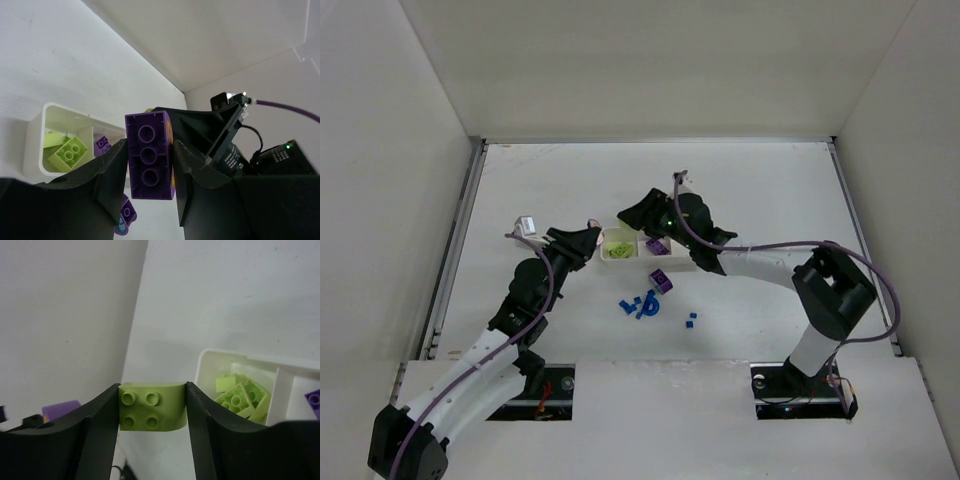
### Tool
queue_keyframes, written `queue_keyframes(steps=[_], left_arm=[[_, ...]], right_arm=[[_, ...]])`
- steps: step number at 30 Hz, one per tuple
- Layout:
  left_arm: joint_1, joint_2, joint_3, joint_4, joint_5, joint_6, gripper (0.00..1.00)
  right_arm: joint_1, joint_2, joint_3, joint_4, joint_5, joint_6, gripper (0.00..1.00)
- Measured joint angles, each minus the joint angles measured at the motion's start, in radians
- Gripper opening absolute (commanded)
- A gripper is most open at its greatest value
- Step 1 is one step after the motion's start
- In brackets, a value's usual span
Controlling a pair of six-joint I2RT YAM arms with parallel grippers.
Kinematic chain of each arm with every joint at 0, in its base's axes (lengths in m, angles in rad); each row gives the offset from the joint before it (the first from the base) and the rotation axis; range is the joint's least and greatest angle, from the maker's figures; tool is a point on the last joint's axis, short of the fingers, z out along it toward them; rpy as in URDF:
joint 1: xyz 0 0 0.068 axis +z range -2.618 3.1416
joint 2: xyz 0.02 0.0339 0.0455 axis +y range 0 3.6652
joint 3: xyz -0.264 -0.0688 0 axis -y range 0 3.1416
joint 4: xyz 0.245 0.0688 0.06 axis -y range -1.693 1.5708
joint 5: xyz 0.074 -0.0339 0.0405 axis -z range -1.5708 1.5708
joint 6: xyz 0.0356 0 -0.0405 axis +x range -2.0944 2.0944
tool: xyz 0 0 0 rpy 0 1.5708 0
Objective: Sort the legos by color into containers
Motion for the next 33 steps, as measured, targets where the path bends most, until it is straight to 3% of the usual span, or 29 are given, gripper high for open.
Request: queue_keyframes(steps=[11, 18, 23, 29, 33], left_arm=[[0.014, -0.014, 0.0, -0.057, -0.018, 0.053, 0.13], [0.016, -0.02, 0.0, -0.067, -0.023, 0.065, 0.13], [0.013, -0.02, 0.0, -0.072, -0.03, 0.067, 0.13], [-0.009, 0.005, 0.002, -0.071, -0.042, 0.074, 0.14], [-0.048, 0.087, 0.018, -0.07, -0.056, 0.082, 0.14]], right_arm=[[0.05, 0.188, 0.14, -0.22, 0.095, -0.134, 0.5], [0.061, 0.201, 0.198, -0.254, 0.13, -0.159, 0.67], [0.07, 0.201, 0.204, -0.256, 0.136, -0.164, 0.69], [0.07, 0.177, 0.18, -0.251, 0.141, -0.168, 0.64], [0.064, 0.028, 0.036, -0.231, 0.164, -0.18, 0.44]])
